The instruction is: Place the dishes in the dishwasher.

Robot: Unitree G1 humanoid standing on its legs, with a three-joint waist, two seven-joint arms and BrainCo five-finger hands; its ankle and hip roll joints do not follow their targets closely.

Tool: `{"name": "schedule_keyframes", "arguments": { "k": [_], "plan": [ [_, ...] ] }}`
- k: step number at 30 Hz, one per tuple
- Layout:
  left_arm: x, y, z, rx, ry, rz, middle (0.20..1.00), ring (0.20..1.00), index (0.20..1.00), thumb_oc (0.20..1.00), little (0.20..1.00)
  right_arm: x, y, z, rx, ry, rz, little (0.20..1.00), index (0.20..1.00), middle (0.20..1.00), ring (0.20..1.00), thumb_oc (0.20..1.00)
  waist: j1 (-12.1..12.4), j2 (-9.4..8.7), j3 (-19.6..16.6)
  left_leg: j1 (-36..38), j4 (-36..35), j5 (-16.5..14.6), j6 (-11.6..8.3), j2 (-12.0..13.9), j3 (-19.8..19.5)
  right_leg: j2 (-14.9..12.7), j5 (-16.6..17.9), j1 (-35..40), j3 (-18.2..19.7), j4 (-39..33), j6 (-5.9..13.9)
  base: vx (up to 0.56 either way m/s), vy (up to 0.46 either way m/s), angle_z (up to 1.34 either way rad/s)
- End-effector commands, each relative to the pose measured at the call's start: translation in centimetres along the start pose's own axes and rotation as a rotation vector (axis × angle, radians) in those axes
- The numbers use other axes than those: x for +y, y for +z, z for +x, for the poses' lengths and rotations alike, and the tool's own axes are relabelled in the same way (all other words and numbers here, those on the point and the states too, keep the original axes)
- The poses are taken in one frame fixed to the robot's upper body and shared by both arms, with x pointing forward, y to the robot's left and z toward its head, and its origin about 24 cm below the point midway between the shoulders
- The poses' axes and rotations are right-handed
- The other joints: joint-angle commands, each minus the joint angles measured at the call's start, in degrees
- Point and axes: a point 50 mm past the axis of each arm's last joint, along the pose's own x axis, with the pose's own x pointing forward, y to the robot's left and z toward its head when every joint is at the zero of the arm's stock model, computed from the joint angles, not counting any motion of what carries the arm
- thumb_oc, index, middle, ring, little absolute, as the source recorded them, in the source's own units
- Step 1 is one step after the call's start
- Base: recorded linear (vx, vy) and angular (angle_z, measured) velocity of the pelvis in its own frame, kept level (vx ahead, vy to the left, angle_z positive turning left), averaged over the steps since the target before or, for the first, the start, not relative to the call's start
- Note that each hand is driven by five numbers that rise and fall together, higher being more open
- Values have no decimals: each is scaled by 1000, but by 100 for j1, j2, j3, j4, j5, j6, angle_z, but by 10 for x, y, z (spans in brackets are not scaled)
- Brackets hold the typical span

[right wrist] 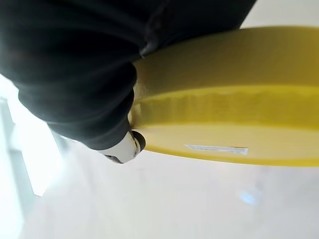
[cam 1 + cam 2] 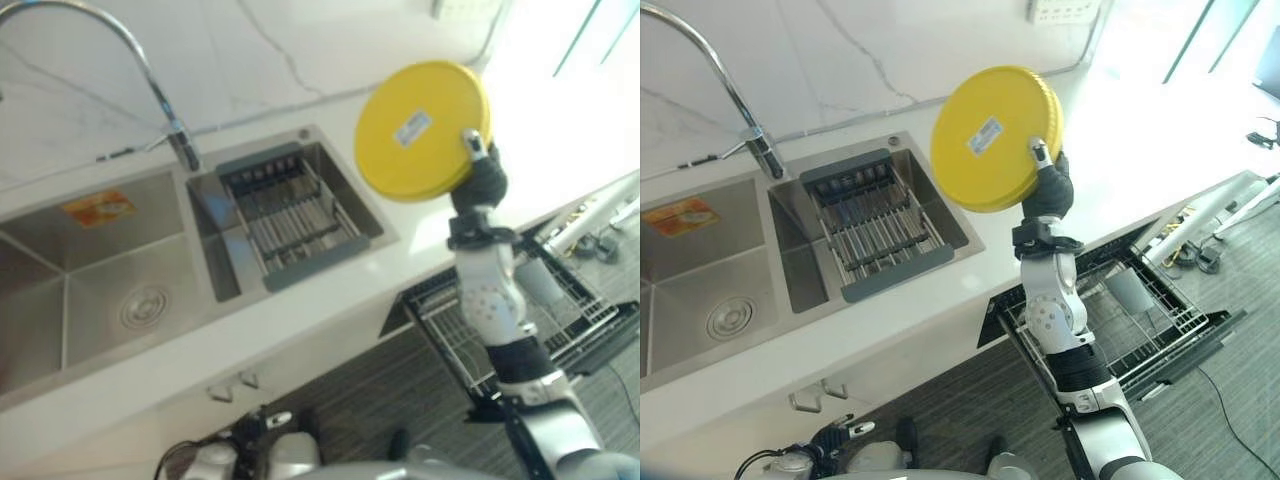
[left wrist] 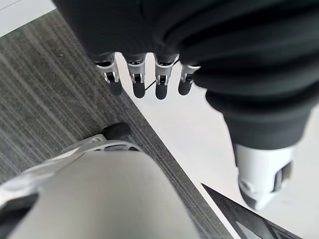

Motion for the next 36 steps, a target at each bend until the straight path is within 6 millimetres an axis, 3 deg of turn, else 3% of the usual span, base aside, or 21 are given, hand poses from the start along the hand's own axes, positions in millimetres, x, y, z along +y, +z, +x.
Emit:
{"name": "schedule_keyframes", "arguments": {
  "k": [1, 2, 5, 8, 10, 12, 14, 15, 16, 17, 23, 28, 30, 36],
  "plan": [
    [5, -3, 1, 24, 15, 41, 1000, 1000, 1000, 1000, 1000, 32, 43, 8, -232, 160, 178, 200, 200, 200, 200, 200, 157, 116, -95, 132, -4, -685, 259, -224, -52, -760, 83, 13, -390, 666, 528, 16, -12, -14],
    [5, -7, 0, 39, 21, 39, 1000, 1000, 1000, 1000, 1000, 29, 49, 4, -256, 155, 213, 200, 200, 200, 200, 200, 93, 109, -94, 185, -4, -740, 289, -246, -17, -788, 183, -74, -335, 747, 572, 12, -10, -8],
    [6, -13, -1, 61, 38, 42, 1000, 1000, 1000, 1000, 1000, 19, 58, -11, -282, 131, 289, 200, 200, 200, 200, 200, -93, 141, -87, 222, -4, -805, 412, -212, 91, -628, -18, -279, -66, 1344, 527, -55, -26, -46],
    [8, -13, -2, 55, 57, 21, 1000, 1000, 1000, 1000, 1000, 11, 60, -17, -293, 136, 313, 200, 200, 200, 200, 200, -148, 161, -62, 224, -4, -794, 463, -164, 248, -711, -55, -419, -27, 1725, 491, -140, -126, -81],
    [12, -9, -2, 43, 66, -24, 1000, 1000, 1000, 1000, 1000, 3, 63, -25, -294, 147, 280, 200, 200, 200, 200, 200, -198, 134, -55, 271, 22, -752, 361, -88, 269, -852, 144, -307, -8, 1287, 528, -106, -384, -58],
    [11, -8, -1, 44, 64, -19, 1000, 1000, 1000, 1000, 1000, -2, 63, -27, -290, 126, 279, 200, 200, 200, 200, 200, -196, 125, -65, 281, 11, -687, 253, 58, 307, -848, 102, -231, -71, 1072, 538, -105, -364, -39],
    [3, -9, 0, 38, 35, -12, 1000, 1000, 1000, 1000, 1000, -8, 57, -28, -264, 96, 293, 200, 200, 200, 200, 200, -190, 114, -105, 321, 30, -636, 7, 315, 374, -677, -314, -11, -180, 847, 548, -81, -337, -31],
    [2, -9, 0, 37, 32, -11, 1000, 1000, 1000, 1000, 1000, -8, 57, -28, -263, 96, 293, 200, 200, 200, 200, 200, -189, 124, -89, 274, 33, -523, 17, 355, 453, -645, -255, -32, -253, 820, 482, 14, -173, -17],
    [-2, -10, 0, 37, 24, -3, 1000, 1000, 1000, 1000, 1000, -10, 56, -28, -259, 84, 289, 200, 200, 200, 200, 200, -192, 109, -113, 319, 41, -595, -54, 379, 403, -605, -417, 50, -211, 801, 519, -131, -243, -15],
    [-12, -11, 1, 33, 2, 25, 1000, 1000, 1000, 1000, 1000, -15, 54, -29, -242, 61, 279, 200, 200, 200, 200, 200, -206, 94, -119, 259, 93, -427, -139, 493, 493, -457, -439, 112, -285, 675, 357, -70, -233, -14],
    [-28, -11, 2, 24, -29, 32, 1000, 1000, 1000, 1000, 1000, -20, 40, -24, -159, 35, 233, 200, 200, 200, 200, 200, -223, 92, -60, 187, 439, -413, -384, 683, 146, -192, -511, 301, -145, 420, 68, -88, -195, -27],
    [-29, -7, 3, 19, -37, 5, 1000, 1000, 1000, 1000, 1000, -27, 25, -24, -61, 7, 183, 200, 200, 200, 200, 200, -183, 140, -59, 128, 622, -509, -427, 596, -495, -78, -489, 317, 195, 308, -31, 7, -37, -32],
    [-31, -8, 3, 32, -49, 26, 1000, 1000, 1000, 1000, 1000, -33, 14, -29, -4, -28, 112, 200, 200, 200, 200, 200, -313, 228, -42, 146, 596, -426, -481, 722, -169, -195, -499, 315, 5, 394, -9, 41, 104, -21],
    [-21, -3, 4, 37, -36, 49, 1000, 1000, 1000, 1000, 1000, -41, 0, -28, 84, -64, 7, 200, 200, 200, 200, 200, -316, 332, 110, 120, 482, -401, -405, 644, -77, -456, -431, 108, -124, 570, 129, 16, 76, 14]
  ]
}}
